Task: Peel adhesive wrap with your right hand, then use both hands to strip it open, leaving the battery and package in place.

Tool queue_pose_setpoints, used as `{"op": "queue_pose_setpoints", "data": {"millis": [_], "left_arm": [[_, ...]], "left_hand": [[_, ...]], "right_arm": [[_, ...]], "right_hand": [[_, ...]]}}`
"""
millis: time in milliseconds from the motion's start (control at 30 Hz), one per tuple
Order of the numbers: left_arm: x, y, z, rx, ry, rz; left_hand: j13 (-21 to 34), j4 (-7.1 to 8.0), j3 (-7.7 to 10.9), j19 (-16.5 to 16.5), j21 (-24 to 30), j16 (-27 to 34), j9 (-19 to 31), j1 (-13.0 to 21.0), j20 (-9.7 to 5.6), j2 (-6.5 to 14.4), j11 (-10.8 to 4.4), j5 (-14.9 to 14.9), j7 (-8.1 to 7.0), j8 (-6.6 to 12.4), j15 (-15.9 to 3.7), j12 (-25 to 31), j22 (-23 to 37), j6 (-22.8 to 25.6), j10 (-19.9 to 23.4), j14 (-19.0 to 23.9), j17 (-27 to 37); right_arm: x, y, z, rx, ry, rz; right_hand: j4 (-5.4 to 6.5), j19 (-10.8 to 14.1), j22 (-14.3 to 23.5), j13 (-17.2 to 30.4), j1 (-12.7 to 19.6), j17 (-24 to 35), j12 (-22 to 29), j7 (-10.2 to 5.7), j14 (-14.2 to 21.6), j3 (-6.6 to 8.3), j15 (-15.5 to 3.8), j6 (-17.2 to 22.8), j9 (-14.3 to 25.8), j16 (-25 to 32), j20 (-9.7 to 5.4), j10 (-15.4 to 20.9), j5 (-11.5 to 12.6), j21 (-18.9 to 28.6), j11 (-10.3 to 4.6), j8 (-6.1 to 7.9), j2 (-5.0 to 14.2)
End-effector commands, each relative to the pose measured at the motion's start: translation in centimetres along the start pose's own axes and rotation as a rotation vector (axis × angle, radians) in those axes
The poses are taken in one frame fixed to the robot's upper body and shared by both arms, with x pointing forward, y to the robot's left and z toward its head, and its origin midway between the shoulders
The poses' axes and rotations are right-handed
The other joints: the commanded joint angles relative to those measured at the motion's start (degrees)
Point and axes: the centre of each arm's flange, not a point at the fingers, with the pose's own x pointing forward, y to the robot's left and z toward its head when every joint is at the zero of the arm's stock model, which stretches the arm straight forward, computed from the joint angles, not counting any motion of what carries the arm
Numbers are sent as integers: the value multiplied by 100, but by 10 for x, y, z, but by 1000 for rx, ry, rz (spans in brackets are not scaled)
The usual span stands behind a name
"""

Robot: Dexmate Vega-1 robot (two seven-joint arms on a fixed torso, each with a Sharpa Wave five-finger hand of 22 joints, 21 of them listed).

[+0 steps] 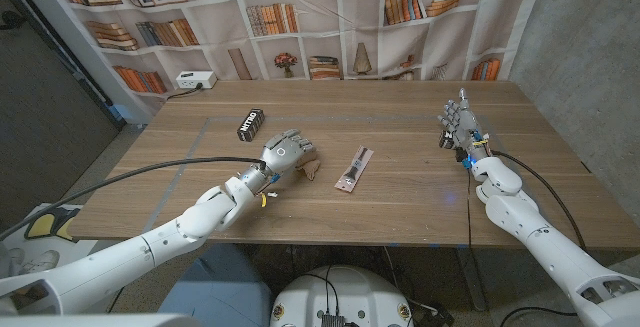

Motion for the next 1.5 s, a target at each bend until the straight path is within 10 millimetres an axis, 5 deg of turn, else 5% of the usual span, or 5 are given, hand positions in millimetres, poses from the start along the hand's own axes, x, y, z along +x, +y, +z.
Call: {"op": "queue_pose_setpoints", "data": {"millis": [33, 200, 367, 633, 1500], "left_arm": [[-4, -2, -2, -19, 11, 5], [-4, -2, -2, -30, 16, 12], [-4, -3, -3, -45, 21, 23], [-3, -2, -5, -71, 28, 42], [-7, 7, -14, -101, 76, 131]], "left_hand": [[289, -3, -202, 124, 213, 447, 61, 195, -26, 8, -164, -69, 90, 189, -190, 258, 113, 404, 555, 855, 341], [640, -32, -315, 164, 467, 811, 238, 426, -60, 5, -146, -104, 116, 356, -198, 567, 258, 620, 844, 1462, 684], [771, -42, -324, 178, 572, 891, 318, 527, -116, -3, -144, -119, 133, 445, -197, 649, 320, 729, 900, 1622, 778], [1042, -85, -386, 111, 839, 853, 632, 807, -270, -155, -91, -144, 217, 1002, -199, 858, 483, 1430, 1211, 1678, 936], [1098, -31, -480, -26, 1178, 707, 1154, 999, -212, -152, -95, -170, 132, 1300, -193, 803, 702, 841, 1101, 1670, 1108]], "right_arm": [[3, 4, 2, -3, -4, 5], [5, 5, 3, -4, -5, 8], [6, 6, 4, -5, -5, 12], [5, 5, 5, -4, -8, 11], [1, 8, 7, -2, -19, 11]], "right_hand": [[-1, -15, 31, 24, -22, 27, 31, -15, -4, 30, -37, 7, 17, 53, 7, -12, -4, 27, -33, 20, 51], [-3, -13, 31, 24, -22, 27, 32, -31, -1, 32, -46, 20, 17, 53, 7, -8, -5, 28, -46, 24, 50], [-6, -9, 30, 24, -19, 26, 32, -36, 0, 35, -61, 19, 16, 53, 4, -5, -5, 29, -46, 22, 50], [-10, -3, 30, 24, -15, 25, 31, -42, 4, 40, -73, 21, 16, 53, 9, -6, -5, 31, -51, 21, 50], [-17, 6, 30, 24, -10, 23, 30, -46, 7, 49, -70, 14, 17, 52, 11, 0, -6, 32, -46, 14, 49]]}}
